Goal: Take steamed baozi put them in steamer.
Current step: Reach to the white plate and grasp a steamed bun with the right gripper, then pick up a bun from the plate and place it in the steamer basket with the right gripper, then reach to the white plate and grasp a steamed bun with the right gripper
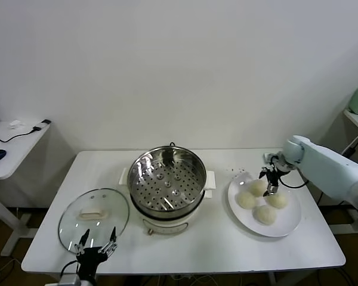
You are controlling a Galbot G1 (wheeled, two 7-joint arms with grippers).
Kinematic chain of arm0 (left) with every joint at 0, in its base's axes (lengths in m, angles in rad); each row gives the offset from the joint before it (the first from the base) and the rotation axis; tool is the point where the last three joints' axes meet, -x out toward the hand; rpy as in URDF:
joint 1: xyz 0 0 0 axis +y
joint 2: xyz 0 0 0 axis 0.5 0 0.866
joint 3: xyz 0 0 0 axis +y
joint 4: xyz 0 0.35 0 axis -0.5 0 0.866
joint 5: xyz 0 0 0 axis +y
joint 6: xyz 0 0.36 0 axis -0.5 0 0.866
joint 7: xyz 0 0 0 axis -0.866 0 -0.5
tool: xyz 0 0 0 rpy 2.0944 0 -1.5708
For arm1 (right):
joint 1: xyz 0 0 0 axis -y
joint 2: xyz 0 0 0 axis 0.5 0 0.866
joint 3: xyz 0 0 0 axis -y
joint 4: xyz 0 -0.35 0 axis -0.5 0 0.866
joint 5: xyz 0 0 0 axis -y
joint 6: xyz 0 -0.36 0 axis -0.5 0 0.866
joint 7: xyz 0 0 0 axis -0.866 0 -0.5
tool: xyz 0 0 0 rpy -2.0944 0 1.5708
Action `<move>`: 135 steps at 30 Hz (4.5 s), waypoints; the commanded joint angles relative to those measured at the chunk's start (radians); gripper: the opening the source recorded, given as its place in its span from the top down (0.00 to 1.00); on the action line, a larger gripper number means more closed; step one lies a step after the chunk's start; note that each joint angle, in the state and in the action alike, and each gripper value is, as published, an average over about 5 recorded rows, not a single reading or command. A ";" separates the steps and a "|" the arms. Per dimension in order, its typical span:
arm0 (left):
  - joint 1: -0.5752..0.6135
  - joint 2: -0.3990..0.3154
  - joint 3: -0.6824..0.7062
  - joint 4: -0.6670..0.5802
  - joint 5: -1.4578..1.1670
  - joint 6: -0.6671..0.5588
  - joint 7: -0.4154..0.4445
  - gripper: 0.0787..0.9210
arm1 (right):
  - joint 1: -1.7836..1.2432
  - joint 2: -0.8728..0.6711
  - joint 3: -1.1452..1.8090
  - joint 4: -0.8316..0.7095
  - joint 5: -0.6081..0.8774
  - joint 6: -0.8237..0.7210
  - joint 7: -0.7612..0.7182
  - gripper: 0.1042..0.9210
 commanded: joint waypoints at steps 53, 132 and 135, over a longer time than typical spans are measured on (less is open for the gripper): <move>0.023 0.002 0.016 -0.034 0.041 0.004 -0.018 0.12 | 0.380 0.545 -0.301 0.128 -0.216 0.759 -0.031 0.37; 0.016 -0.024 -0.012 -0.019 0.044 -0.006 -0.032 0.12 | 0.225 -0.074 -0.473 0.440 0.328 -0.212 0.212 0.12; 0.015 -0.025 -0.012 -0.017 0.043 -0.007 -0.033 0.12 | 0.207 -0.060 -0.454 0.421 0.313 -0.213 0.216 0.12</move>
